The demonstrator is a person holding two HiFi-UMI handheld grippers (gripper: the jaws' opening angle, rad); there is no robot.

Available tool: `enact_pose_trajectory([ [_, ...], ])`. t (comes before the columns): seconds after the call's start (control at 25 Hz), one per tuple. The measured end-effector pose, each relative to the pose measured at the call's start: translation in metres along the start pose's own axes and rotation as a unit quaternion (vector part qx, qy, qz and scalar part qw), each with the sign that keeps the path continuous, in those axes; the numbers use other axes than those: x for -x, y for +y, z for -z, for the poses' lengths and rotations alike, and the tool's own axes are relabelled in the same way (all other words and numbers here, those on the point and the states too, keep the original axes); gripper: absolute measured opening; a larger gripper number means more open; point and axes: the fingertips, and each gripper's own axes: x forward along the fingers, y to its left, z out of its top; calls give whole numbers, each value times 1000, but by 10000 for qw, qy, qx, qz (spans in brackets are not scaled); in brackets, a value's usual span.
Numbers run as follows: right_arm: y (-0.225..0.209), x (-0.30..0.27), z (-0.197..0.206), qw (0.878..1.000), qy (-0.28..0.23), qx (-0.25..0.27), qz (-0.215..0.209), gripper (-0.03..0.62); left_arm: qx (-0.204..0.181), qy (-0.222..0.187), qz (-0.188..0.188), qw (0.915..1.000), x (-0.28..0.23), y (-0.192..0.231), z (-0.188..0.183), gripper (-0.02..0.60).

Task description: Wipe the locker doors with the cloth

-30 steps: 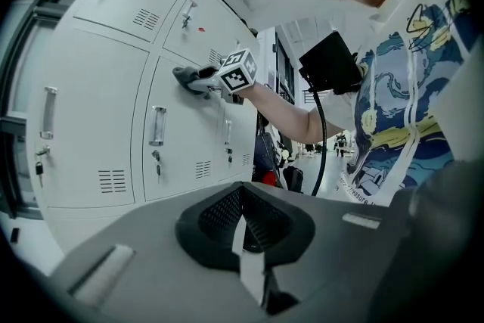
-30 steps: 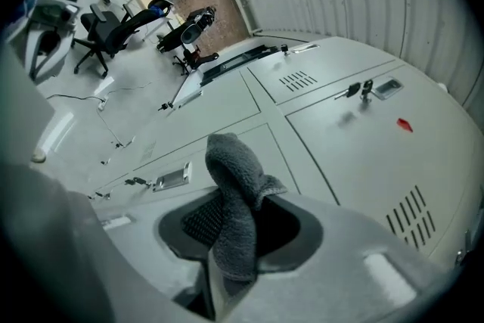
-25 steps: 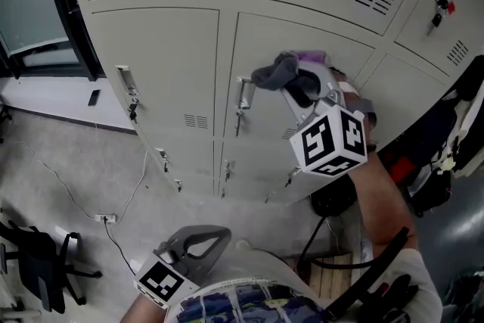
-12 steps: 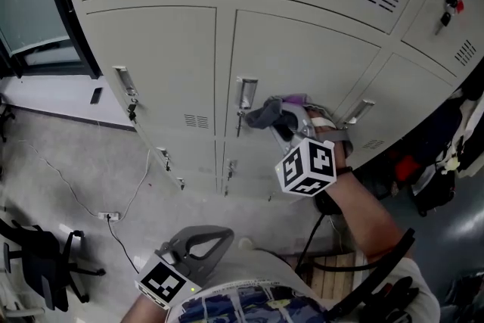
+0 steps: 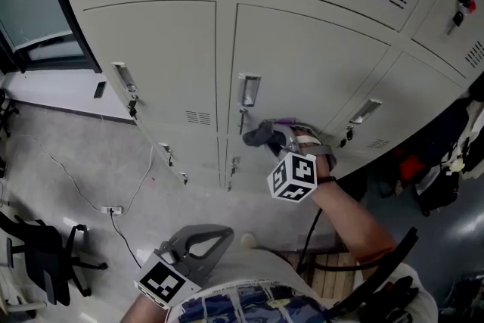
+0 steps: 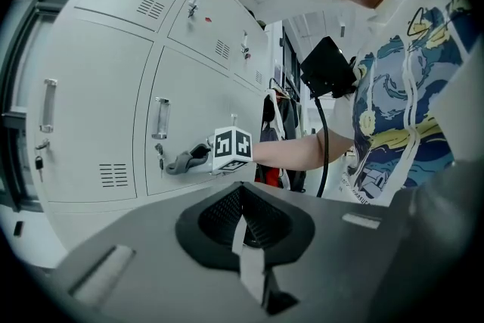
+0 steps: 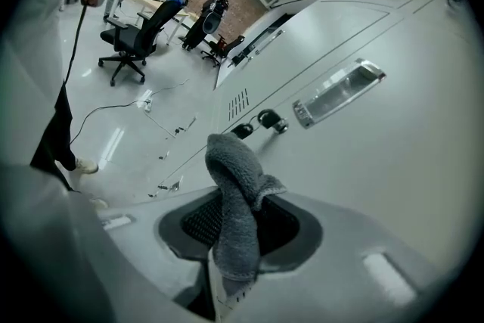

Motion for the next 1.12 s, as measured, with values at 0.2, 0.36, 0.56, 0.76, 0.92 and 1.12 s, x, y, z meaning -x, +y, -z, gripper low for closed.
enact_pose_trajectory([
  [0.2, 27, -22, 14, 9996, 97, 4, -263, 112, 34, 37, -17, 10000, -2, -1, 2, 3],
  [0.36, 46, -36, 26, 9986, 228, -3, -484, 112, -18, 13, -22, 10000, -2, -1, -1, 3],
  [0.56, 54, -35, 31, 9960, 366, 6, -812, 113, -4, -44, -68, 10000, 1, 0, -2, 3],
  [0.76, 21, 14, 6, 9979, 124, -74, -636, 114, -45, -157, -23, 9999, 1, -2, -4, 3],
  [0.92, -34, 71, -31, 9996, -277, -50, -74, 114, -59, -119, 6, 9999, 3, -5, -4, 3],
  [1.12, -110, 140, -76, 9932, -713, 208, 901, 114, -109, -186, 46, 9998, 4, -9, -6, 3],
])
